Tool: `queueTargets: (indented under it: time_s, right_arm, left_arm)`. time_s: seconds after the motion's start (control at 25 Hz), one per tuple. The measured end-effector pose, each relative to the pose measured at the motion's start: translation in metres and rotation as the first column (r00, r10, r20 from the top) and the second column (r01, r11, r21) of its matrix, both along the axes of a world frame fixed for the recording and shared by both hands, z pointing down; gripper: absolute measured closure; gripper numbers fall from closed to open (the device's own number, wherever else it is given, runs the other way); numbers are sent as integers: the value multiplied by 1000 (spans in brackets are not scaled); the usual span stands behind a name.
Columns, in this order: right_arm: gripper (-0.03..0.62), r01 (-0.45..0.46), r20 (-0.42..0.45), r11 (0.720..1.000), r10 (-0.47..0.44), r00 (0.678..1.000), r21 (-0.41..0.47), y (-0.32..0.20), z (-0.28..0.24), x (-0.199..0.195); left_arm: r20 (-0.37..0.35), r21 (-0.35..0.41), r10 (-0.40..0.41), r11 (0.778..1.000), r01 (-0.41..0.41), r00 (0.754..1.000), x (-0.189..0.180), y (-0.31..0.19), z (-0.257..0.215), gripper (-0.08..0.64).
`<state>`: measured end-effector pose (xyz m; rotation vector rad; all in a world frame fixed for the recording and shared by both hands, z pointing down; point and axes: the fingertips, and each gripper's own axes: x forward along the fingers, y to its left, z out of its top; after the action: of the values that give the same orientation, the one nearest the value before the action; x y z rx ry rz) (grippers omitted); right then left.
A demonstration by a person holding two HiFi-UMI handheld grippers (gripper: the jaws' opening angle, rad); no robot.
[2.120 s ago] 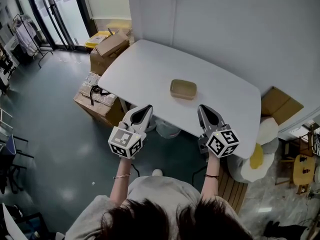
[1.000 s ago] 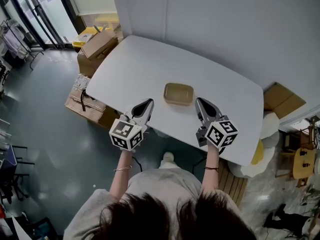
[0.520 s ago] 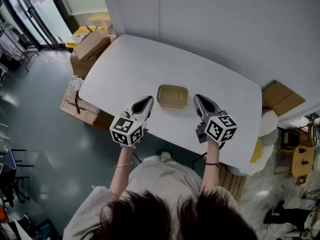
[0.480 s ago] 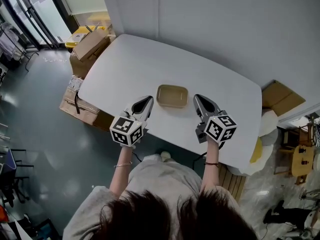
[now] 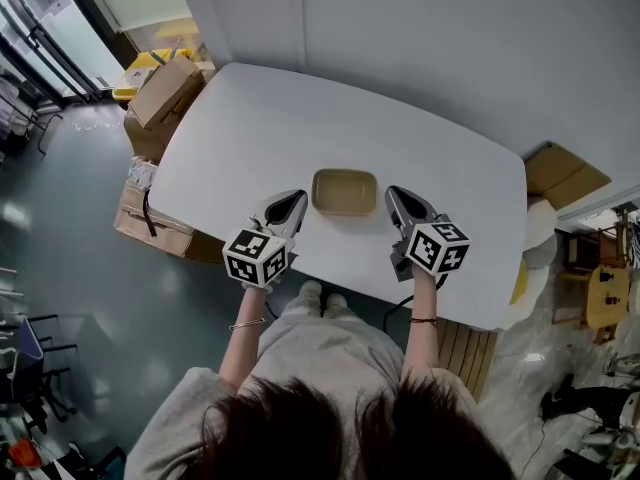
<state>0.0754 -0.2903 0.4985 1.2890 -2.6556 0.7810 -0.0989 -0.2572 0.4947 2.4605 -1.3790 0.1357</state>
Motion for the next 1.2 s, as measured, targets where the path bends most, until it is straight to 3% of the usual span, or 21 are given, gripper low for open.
queueTargets:
  time_s: [0.4, 0.64, 1.2]
  right_arm:
    - [578, -106, -140, 982, 84, 987, -157, -18, 58, -2]
    - [577, -153, -198, 967, 112, 974, -205, -20, 80, 1]
    - [500, -204, -287, 939, 121, 950, -277, -32, 115, -1]
  left_arm:
    - [-11, -78, 93, 993, -94, 996, 1, -28, 28, 570]
    - [-21, -117, 124, 985, -125, 992, 0, -36, 45, 570]
    - [-30, -190, 166, 967, -168, 986, 1, -48, 76, 570]
